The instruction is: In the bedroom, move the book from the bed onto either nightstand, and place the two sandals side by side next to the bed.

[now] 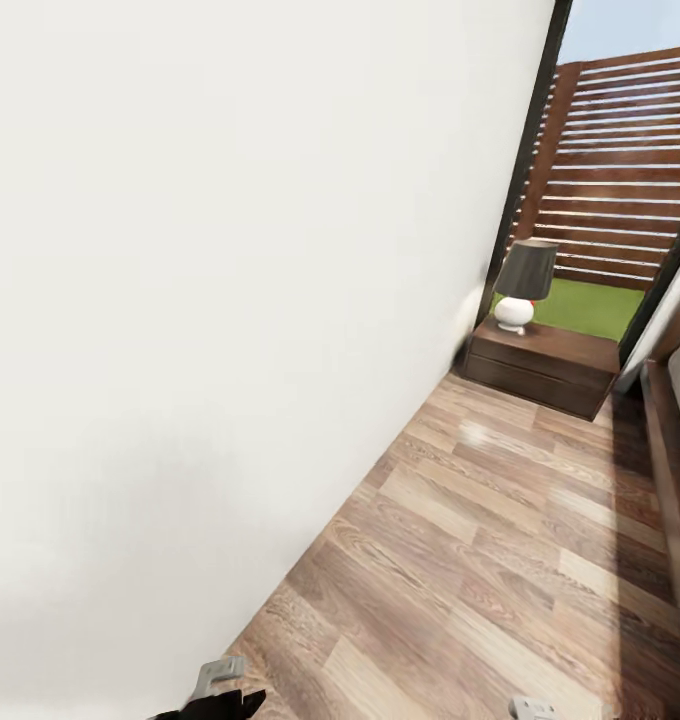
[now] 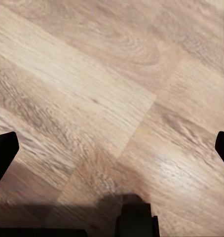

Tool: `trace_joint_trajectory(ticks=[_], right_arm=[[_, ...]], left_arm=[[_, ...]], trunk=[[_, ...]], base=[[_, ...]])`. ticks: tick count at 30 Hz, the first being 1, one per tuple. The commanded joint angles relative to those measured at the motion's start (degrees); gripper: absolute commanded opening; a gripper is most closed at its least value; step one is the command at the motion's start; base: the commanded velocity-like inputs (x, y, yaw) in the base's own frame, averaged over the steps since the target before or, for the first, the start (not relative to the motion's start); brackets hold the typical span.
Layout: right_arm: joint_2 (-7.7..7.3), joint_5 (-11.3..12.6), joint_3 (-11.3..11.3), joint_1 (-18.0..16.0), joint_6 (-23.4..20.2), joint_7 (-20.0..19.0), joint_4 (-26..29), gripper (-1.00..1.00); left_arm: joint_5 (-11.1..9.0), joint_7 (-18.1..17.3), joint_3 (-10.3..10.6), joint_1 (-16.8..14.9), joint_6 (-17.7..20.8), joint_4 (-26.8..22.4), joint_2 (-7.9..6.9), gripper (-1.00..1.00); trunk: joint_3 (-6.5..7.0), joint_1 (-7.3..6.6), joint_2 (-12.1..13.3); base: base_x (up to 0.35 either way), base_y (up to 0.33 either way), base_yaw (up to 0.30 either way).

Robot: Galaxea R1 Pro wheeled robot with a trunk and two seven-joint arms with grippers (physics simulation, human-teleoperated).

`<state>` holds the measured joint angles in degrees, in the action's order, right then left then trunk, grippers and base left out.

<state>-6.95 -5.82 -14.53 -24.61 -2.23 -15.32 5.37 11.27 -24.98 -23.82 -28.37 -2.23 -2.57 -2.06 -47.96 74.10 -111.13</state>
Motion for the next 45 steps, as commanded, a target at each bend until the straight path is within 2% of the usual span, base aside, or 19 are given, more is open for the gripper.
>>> trace_joint_trajectory(ticks=[1,10,45], right_arm=[[0.01,-0.6,-0.5,0.0,-0.2,-0.2,0.1,1.00],[0.01,-0.6,-0.5,0.0,-0.2,-0.2,0.1,1.00],[0.01,-0.6,-0.5,0.0,-0.2,-0.2,0.1,1.00]], left_arm=[[0.6,-0.2,-0.4,0.0,-0.2,0.0,0.00,1.00],[0.6,-0.2,-0.5,0.0,-0.2,0.0,-0.03,1.00],[0.6,-0.2,-0.5,0.0,-0.2,0.0,-0.05,1.00]], trunk=[[-0.05,0.00,0.0],[-0.05,0.00,0.0],[-0.05,0.00,0.0]], base=[[0.108,0.000,-0.236],[0.186,0.000,-0.236],[0.004,0.000,-0.236]])
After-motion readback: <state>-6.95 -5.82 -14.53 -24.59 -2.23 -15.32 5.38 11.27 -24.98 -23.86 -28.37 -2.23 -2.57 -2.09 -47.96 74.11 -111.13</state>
